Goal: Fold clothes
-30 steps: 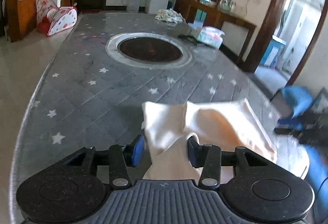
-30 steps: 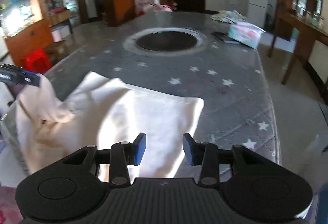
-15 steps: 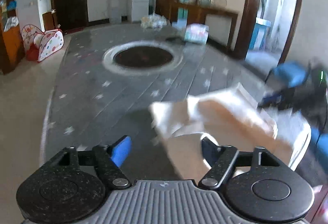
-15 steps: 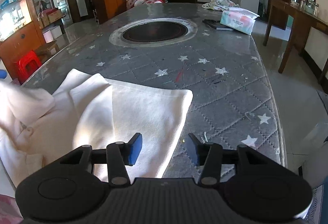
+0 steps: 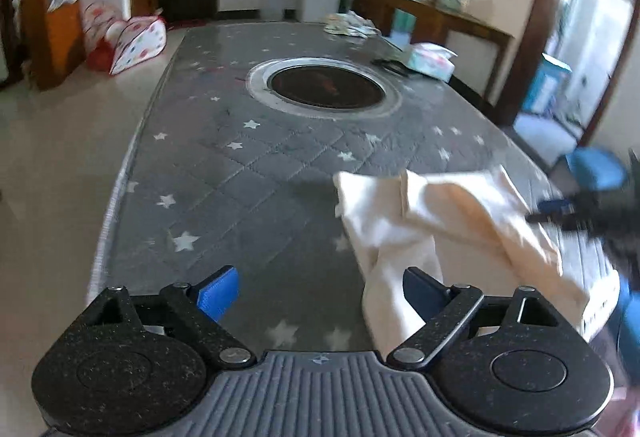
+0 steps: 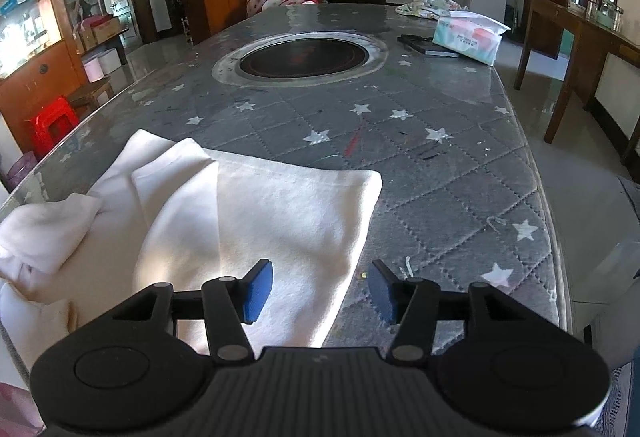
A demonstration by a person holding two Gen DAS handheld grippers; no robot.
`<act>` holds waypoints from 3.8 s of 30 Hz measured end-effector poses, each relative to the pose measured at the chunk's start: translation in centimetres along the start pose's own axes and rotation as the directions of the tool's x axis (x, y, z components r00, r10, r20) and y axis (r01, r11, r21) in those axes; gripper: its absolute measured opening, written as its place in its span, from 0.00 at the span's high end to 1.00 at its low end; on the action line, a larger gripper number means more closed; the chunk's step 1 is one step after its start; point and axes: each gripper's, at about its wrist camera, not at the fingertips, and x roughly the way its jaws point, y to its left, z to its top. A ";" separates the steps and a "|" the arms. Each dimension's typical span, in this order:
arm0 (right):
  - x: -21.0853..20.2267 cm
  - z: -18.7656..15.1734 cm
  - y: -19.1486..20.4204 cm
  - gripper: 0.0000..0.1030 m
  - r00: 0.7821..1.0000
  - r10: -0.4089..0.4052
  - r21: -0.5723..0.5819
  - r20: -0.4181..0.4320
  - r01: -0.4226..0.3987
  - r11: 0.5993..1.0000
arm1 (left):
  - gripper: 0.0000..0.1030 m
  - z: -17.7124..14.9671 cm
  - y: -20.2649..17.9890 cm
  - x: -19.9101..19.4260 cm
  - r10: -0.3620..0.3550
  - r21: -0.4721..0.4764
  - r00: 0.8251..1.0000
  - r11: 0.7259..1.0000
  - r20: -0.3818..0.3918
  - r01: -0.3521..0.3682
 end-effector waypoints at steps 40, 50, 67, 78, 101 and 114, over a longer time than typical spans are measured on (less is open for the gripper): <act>10.8 8.7 1.8 0.87 0.999 -0.044 -0.105 0.019 0.046 0.993 | 0.92 7.7 2.1 16.0 0.220 -0.021 0.975 0.975 -0.010 -0.220; 10.8 10.3 2.9 0.83 1.000 -0.019 -0.154 0.018 0.022 0.988 | 0.85 7.8 3.1 15.7 0.204 -0.066 0.979 0.977 -0.016 -0.205; 1.1 5.0 8.9 0.72 0.970 0.241 -0.254 0.038 -0.224 0.941 | 0.51 0.0 -6.1 5.9 -0.152 0.139 0.987 0.978 -0.053 0.158; -0.1 0.9 12.2 0.73 0.966 0.258 -0.366 -0.023 -0.248 0.897 | 0.73 -2.5 -5.8 6.7 -0.145 0.124 0.985 0.980 -0.091 0.156; -5.7 -4.7 10.6 0.95 0.921 0.372 -0.404 -0.114 -0.386 0.830 | 0.89 -8.8 -5.5 -1.7 -0.390 0.318 0.920 0.868 -0.041 0.382; -5.1 1.0 9.6 0.89 0.947 0.322 -0.391 0.002 -0.296 0.872 | 0.87 -3.5 -5.4 2.1 -0.353 0.199 0.935 0.919 0.024 0.342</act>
